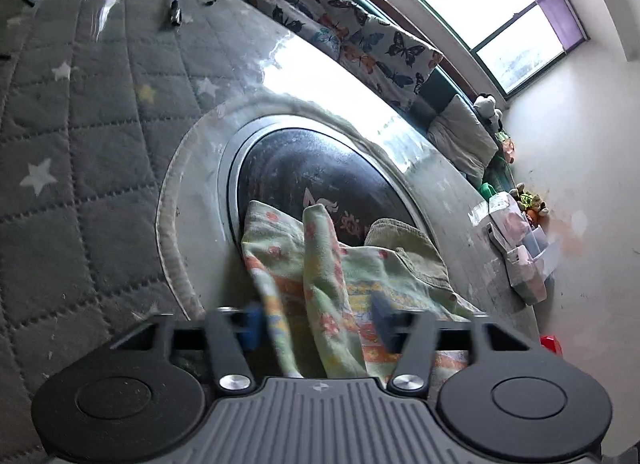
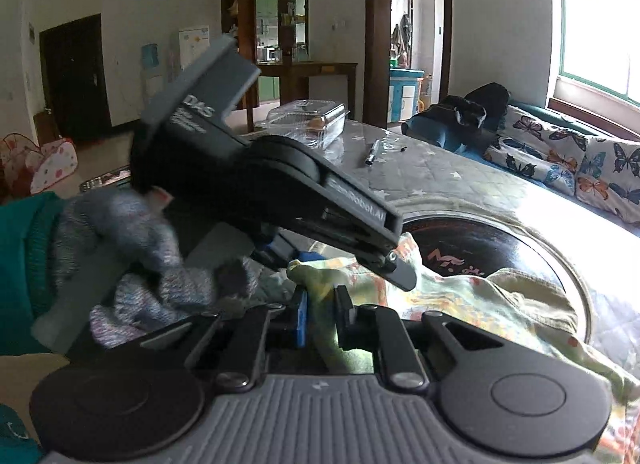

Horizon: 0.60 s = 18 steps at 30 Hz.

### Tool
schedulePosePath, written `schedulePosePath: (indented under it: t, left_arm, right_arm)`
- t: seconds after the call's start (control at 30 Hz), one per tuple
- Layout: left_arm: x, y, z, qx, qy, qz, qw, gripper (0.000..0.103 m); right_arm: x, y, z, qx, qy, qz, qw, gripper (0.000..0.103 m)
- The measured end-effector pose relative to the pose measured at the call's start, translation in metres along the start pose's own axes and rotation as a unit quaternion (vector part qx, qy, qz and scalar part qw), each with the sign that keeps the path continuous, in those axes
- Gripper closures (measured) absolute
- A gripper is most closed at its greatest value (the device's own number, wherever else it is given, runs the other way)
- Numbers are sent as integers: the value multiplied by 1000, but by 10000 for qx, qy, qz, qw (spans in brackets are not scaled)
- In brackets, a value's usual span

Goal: Fold clothes

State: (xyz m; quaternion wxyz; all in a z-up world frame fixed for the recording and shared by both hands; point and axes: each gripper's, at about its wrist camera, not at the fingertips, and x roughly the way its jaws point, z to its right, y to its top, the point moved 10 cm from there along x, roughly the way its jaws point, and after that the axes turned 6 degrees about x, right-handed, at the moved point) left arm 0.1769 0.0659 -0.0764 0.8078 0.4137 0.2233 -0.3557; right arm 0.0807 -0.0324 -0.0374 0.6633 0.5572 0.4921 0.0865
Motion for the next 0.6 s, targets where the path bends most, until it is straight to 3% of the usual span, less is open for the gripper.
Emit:
schedulePosePath:
  t: [0.07,0.17,0.27,0.33,0.47,0.6]
  left_arm:
    - [2,-2,-2,-29,9,-47,10000,79]
    - [4,-5,-6,-33,51,-75,10000,87]
    - [3,-6,-5,55,85,-65,9999,88]
    - [3,-6,-4,100,101,-52,9999,88]
    - [3,-6,-3,166,121,-27,9998,88]
    - [2,-6,-2,242,139,-7,9996,88]
  right_arm:
    - [-1,-2,1,37,29,-12,10000,90]
    - [-3,-5,4,150,51,-7,9999,81]
    - [-13,-8,12,240,-47,64,9997,72]
    - [-20,-8,21,350,-174,114,9992,61]
    - [-36,-14,64,739,-714,206,9945,58]
    - [-49,-28,121,1263,-1425,278,9813,54]
